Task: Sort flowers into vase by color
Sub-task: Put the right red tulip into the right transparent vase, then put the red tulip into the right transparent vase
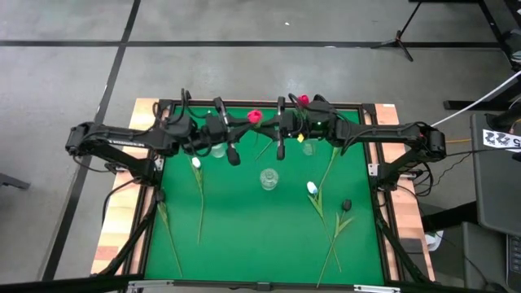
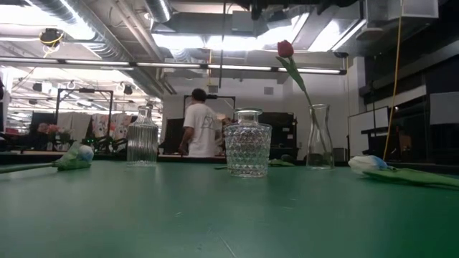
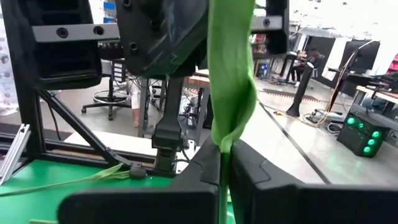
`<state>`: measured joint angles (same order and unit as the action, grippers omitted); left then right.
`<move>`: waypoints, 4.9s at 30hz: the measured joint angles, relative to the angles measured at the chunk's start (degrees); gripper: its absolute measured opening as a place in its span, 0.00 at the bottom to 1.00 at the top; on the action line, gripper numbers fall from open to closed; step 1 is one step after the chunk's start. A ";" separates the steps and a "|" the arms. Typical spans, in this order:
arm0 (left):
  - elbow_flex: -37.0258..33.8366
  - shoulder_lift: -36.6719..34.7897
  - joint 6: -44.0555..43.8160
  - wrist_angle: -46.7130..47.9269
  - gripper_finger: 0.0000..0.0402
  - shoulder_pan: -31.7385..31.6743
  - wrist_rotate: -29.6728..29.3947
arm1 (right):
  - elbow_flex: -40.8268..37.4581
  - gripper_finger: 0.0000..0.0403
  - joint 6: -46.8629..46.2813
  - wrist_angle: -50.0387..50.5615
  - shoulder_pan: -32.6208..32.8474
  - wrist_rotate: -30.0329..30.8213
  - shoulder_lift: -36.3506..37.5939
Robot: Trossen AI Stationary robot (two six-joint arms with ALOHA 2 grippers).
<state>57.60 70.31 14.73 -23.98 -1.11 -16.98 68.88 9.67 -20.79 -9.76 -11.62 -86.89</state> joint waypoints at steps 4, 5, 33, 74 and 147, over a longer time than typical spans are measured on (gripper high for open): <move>0.00 -3.20 -1.93 7.93 0.06 -1.35 3.44 | -0.02 0.02 -0.02 0.24 -0.02 0.00 0.00; -0.07 -3.77 -3.41 10.49 0.09 -2.02 5.06 | 0.02 0.02 -0.15 -0.68 -0.02 0.00 0.05; -0.11 -6.56 -16.49 21.96 0.49 -6.14 13.16 | 0.07 0.07 13.09 36.16 -5.27 14.72 35.40; -0.11 -6.52 -16.23 24.79 0.49 -6.18 10.10 | -39.27 0.08 0.64 6.59 -5.35 26.24 46.76; -20.59 -6.19 -102.78 79.78 0.49 -18.28 -7.90 | -43.58 0.58 -7.87 1.30 -9.01 22.46 41.05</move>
<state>37.01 64.12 -88.05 55.80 -19.39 -24.87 25.30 1.80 -19.49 -18.76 10.84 -45.84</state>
